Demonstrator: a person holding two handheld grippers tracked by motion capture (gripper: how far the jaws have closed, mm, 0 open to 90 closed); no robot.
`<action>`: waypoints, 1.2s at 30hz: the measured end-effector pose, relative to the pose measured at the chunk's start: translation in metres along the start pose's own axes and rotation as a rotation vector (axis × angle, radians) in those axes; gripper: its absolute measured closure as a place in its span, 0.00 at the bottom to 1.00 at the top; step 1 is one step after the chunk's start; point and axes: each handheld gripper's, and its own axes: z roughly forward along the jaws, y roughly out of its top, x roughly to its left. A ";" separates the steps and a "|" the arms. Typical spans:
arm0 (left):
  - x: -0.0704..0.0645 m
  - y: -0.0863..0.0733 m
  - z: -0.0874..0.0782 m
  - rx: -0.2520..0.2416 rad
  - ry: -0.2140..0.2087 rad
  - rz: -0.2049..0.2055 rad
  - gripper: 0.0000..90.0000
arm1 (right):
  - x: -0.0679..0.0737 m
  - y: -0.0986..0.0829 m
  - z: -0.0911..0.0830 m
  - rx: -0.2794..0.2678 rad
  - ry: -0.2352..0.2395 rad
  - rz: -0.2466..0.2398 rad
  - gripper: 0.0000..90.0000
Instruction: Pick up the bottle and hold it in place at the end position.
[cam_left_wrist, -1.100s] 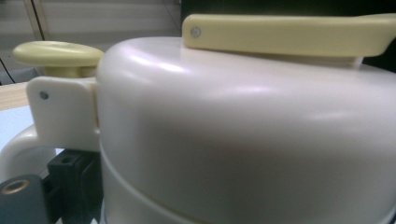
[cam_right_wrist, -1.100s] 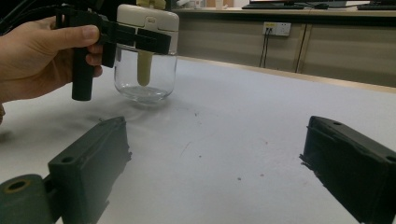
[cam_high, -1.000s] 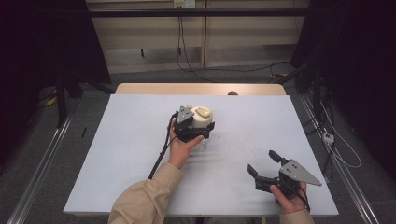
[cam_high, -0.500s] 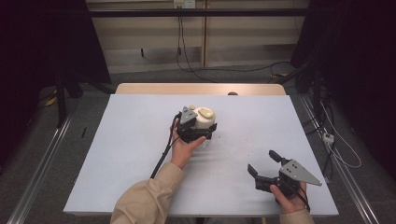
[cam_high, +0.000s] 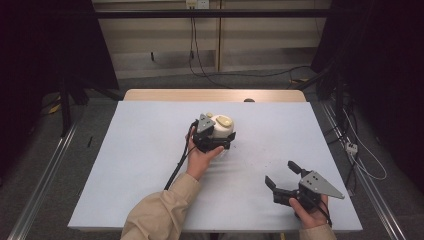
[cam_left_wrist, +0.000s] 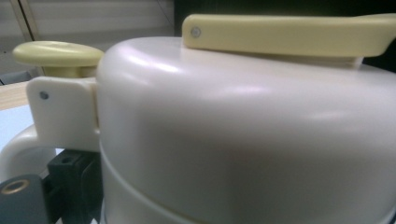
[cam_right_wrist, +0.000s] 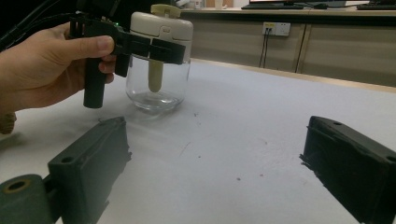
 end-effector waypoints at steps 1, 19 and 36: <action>0.000 0.000 0.001 -0.001 0.000 0.001 0.07 | 0.000 0.000 0.000 0.001 0.000 0.000 0.06; 0.001 -0.006 0.000 0.016 -0.039 0.035 0.06 | 0.001 -0.001 0.001 0.008 0.007 0.001 0.06; 0.004 -0.015 -0.009 -0.001 -0.057 0.022 0.06 | 0.003 -0.001 0.003 0.016 0.020 -0.007 0.06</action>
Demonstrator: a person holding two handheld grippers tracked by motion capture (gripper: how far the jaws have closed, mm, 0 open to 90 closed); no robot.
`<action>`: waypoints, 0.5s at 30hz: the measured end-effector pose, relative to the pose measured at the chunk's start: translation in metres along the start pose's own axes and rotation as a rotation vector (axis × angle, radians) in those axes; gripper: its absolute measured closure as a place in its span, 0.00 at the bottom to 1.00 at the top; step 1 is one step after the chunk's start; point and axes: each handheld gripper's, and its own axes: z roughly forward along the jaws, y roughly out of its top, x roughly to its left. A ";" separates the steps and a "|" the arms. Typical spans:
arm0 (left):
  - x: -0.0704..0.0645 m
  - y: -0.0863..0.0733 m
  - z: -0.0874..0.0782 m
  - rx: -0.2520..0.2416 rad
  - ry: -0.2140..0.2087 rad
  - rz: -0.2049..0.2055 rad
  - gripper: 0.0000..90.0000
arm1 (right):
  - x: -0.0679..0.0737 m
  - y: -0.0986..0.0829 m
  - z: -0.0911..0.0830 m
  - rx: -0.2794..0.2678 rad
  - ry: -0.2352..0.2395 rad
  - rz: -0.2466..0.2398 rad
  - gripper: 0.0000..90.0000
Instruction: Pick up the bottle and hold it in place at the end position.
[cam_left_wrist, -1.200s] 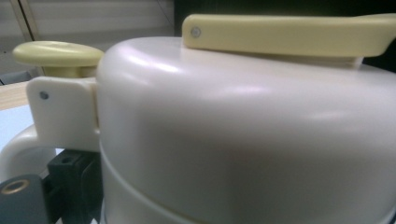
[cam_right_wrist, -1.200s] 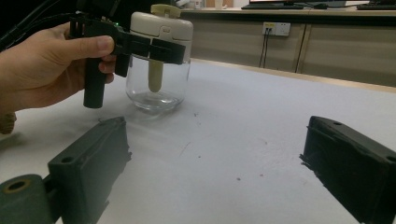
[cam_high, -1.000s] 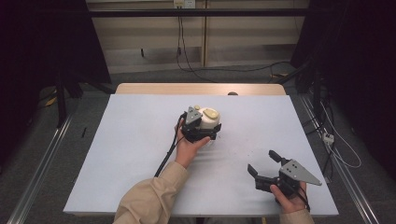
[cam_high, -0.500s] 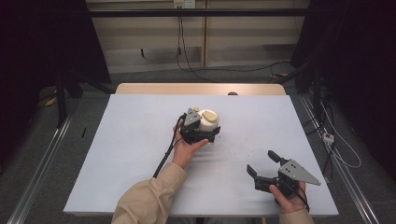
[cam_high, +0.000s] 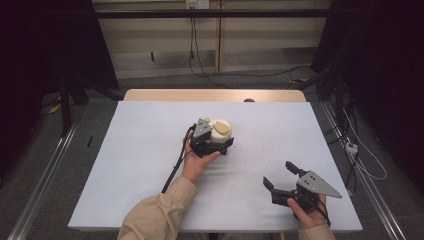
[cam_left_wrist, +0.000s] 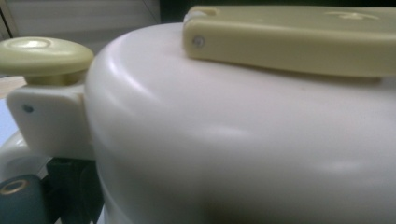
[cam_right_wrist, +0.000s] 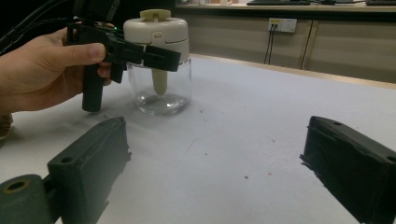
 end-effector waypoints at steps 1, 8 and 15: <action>-0.001 -0.001 -0.001 -0.003 -0.001 -0.006 0.06 | 0.000 0.000 0.001 -0.001 0.000 0.001 0.06; 0.000 -0.003 -0.002 -0.016 0.006 0.008 0.06 | 0.003 0.001 0.002 0.001 0.005 -0.010 0.06; -0.001 -0.003 -0.003 -0.013 0.007 0.004 0.06 | 0.002 0.000 0.004 0.005 0.001 0.001 0.06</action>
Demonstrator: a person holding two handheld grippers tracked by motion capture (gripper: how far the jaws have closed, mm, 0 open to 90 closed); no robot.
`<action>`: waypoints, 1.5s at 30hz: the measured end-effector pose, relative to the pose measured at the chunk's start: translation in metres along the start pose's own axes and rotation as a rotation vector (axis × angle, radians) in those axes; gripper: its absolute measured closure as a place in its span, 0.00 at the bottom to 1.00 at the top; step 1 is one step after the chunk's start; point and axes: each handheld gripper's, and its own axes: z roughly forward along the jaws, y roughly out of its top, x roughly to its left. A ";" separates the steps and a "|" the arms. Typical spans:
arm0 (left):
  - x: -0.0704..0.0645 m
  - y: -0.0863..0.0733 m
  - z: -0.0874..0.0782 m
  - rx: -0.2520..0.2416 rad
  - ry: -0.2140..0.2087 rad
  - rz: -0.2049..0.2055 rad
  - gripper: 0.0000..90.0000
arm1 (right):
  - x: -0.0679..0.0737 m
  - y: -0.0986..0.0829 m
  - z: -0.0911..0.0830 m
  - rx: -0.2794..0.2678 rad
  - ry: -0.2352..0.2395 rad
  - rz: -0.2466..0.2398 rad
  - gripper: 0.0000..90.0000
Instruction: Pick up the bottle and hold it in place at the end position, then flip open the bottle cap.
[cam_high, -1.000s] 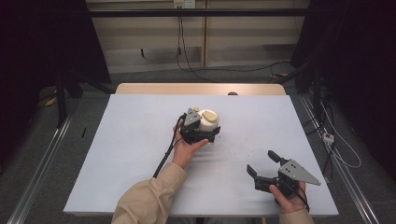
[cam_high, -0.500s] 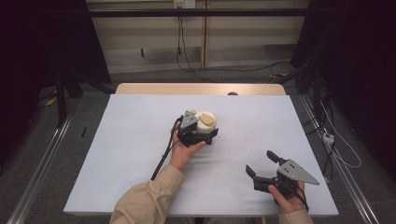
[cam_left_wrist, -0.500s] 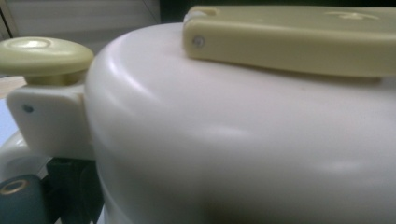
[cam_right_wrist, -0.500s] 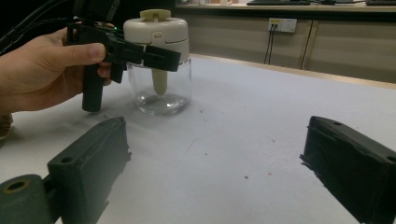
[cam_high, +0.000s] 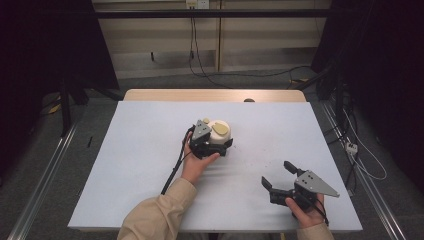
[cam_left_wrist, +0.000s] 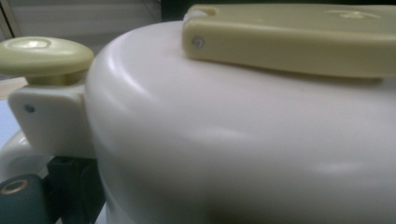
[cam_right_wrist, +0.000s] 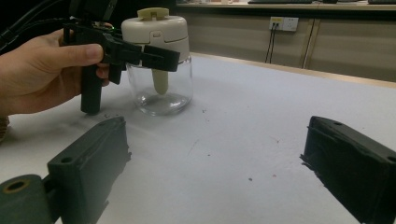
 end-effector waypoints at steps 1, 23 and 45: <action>0.000 0.000 0.000 -0.001 0.001 0.005 0.06 | 0.000 0.000 0.001 0.002 0.000 0.000 0.06; -0.001 -0.001 0.000 -0.011 0.003 0.006 0.06 | 0.004 0.010 0.023 0.038 0.002 -0.004 0.06; -0.002 -0.002 -0.002 -0.019 0.018 0.012 0.07 | 0.014 0.028 0.052 0.094 0.045 0.014 0.11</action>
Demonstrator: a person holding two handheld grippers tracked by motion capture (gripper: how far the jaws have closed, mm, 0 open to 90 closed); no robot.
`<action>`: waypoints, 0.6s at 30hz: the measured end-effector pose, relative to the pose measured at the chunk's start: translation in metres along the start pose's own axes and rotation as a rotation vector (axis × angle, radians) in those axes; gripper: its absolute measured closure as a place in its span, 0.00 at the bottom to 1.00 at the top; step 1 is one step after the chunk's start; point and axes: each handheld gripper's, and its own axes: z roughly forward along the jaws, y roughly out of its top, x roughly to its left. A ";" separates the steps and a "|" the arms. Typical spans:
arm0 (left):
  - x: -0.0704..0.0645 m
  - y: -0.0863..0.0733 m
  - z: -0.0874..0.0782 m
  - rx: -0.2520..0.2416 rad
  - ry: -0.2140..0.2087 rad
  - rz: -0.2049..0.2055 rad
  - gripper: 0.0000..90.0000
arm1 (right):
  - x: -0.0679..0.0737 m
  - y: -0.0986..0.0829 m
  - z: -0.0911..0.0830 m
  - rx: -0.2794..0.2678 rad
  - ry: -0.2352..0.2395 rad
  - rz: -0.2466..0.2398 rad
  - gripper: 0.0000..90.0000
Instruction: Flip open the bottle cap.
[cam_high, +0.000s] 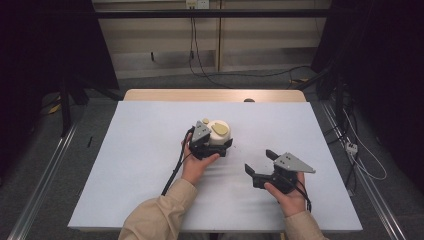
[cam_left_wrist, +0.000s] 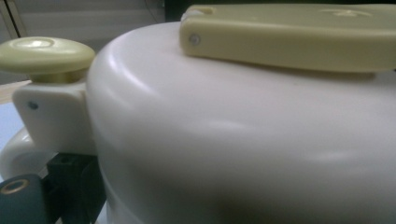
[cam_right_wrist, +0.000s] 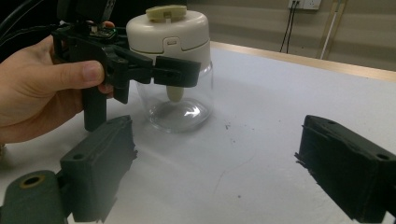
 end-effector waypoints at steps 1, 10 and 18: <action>0.000 0.000 0.000 -0.001 0.000 0.000 0.07 | 0.000 0.001 0.001 0.002 -0.002 0.002 0.11; 0.000 0.000 0.000 0.001 0.002 0.000 0.07 | 0.002 0.008 0.009 0.001 0.007 0.009 0.12; -0.001 0.000 0.000 0.001 0.003 0.000 0.07 | 0.004 0.015 0.016 -0.008 0.020 0.014 0.16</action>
